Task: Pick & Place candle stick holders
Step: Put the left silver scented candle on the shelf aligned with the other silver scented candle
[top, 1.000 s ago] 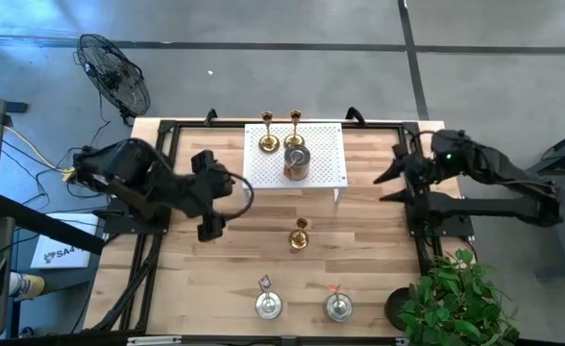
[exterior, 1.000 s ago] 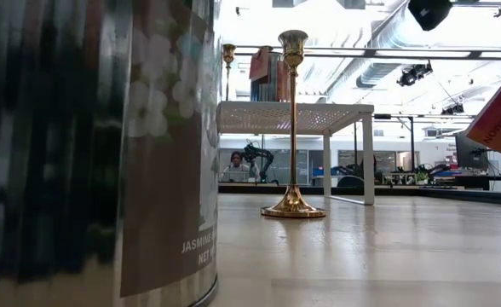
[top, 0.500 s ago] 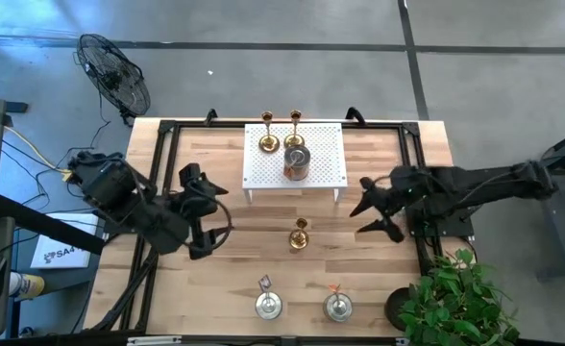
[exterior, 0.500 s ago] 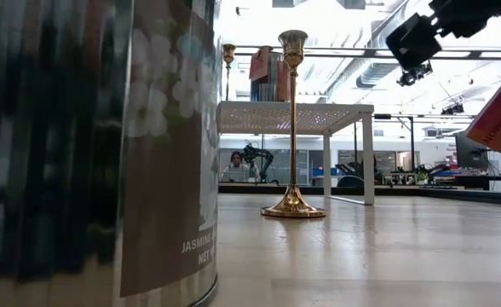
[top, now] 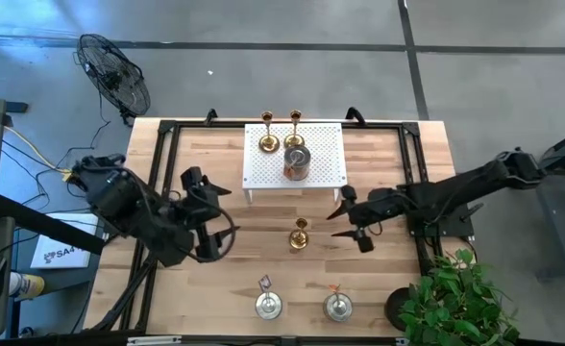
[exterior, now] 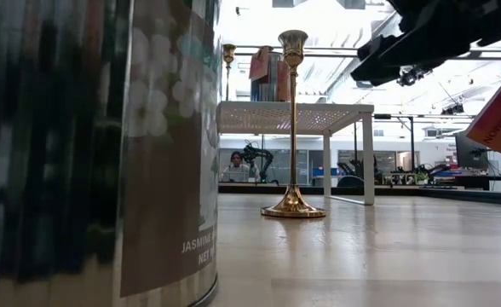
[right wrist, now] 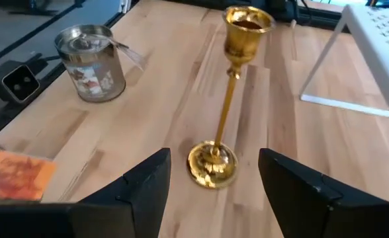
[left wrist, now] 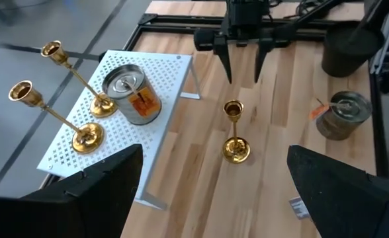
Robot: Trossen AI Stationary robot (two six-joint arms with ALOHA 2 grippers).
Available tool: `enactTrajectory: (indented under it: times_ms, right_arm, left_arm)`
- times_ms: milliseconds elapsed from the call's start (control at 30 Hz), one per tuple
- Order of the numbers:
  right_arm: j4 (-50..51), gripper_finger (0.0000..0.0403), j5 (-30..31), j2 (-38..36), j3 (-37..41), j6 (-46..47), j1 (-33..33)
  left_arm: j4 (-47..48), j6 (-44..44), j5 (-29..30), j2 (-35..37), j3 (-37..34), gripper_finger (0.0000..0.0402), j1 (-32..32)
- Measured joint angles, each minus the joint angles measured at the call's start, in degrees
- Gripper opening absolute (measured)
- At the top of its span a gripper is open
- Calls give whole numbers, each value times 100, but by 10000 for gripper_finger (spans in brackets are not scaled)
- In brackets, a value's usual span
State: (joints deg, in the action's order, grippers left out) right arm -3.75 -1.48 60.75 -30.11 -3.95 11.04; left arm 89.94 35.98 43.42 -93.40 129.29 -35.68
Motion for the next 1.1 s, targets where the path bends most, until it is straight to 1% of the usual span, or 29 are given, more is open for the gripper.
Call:
enactTrajectory:
  times_ms: [167,300,400,533,667,967,1100]
  right_arm:
    - [-641,224,7,512,-2,44,8]
    - [-1188,224,27,963,0,10,8]
    - [-1642,224,276,1273,-1,-71,8]
    - [-2341,224,563,1641,0,-173,5]
    - [-3025,224,574,1984,-4,-247,-3]
    - [-3715,224,406,2579,-4,-203,-14]
    - [-4159,224,299,2811,-4,-208,-14]
  left_arm:
    - [-28,92,134,-132,-2,369,2]
    - [-60,405,379,-177,-2,369,2]
    - [-80,623,724,-212,-5,369,2]
    - [-96,691,832,-219,-7,369,2]
    - [-187,696,884,-302,-7,369,2]
    - [-183,770,841,-437,-7,369,2]
    - [-180,797,922,-546,-4,369,2]
